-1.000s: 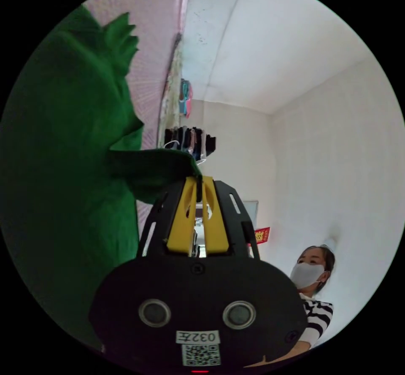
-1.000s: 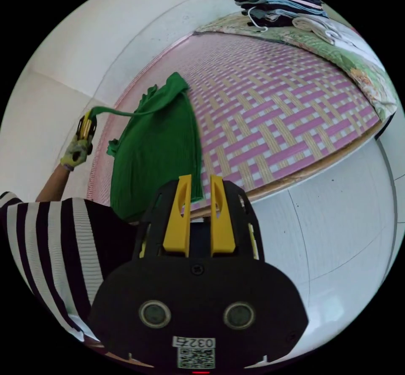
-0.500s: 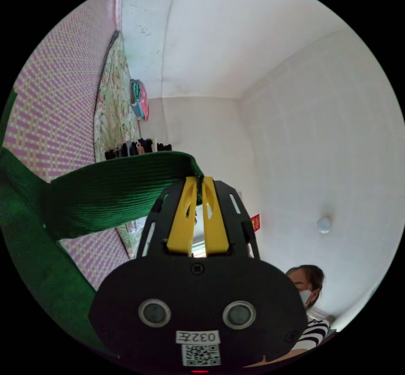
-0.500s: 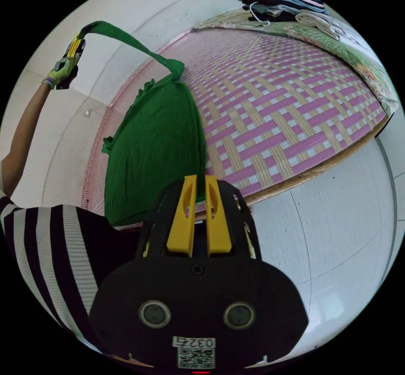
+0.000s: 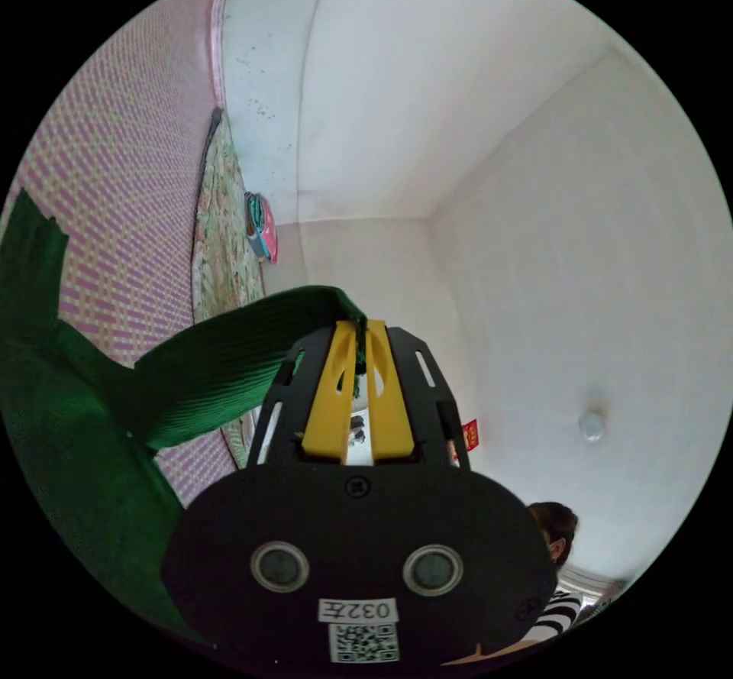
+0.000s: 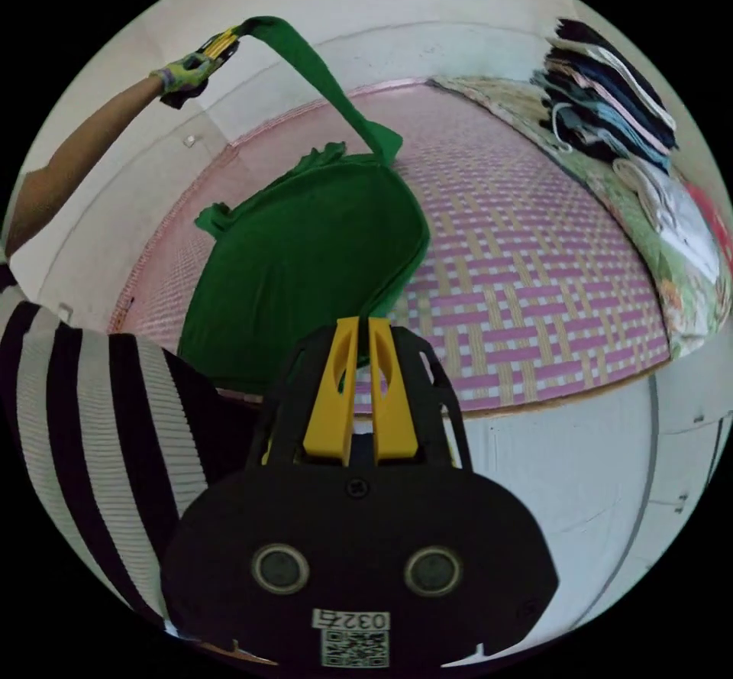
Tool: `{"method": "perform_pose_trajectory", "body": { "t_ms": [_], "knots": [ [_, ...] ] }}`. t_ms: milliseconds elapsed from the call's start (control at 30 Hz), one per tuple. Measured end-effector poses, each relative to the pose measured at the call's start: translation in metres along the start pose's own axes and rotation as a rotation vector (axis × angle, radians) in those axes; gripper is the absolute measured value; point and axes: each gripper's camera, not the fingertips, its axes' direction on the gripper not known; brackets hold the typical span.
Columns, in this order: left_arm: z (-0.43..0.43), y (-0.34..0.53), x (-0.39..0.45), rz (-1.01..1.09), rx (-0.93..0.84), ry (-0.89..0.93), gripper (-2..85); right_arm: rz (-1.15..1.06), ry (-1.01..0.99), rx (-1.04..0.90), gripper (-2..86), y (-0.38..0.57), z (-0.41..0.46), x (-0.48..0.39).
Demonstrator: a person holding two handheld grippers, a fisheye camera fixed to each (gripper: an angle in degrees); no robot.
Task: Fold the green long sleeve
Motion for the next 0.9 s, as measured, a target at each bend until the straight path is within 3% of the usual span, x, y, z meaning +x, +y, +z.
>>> {"method": "perform_pose_trajectory", "body": {
  "t_ms": [200,367,600,900],
  "knots": [
    [-0.117,-0.007,0.024,0.061,0.175,-0.052,-1.5,-0.307,-0.035,-0.038,0.0,-0.006,0.005,-0.077],
    [-0.184,0.002,-0.021,-0.095,0.177,-0.253,-1.5,-0.366,-0.179,-0.247,-0.1,-0.003,0.07,-0.099],
    [-0.182,0.011,-0.053,-0.147,0.154,-0.175,-1.5,-0.362,-0.171,-0.312,-0.1,-0.015,0.084,-0.099],
    [-0.126,0.005,-0.026,-0.052,-0.043,0.01,-1.5,-0.37,-0.096,-0.321,-0.3,-0.028,0.053,-0.076]
  ]
}}
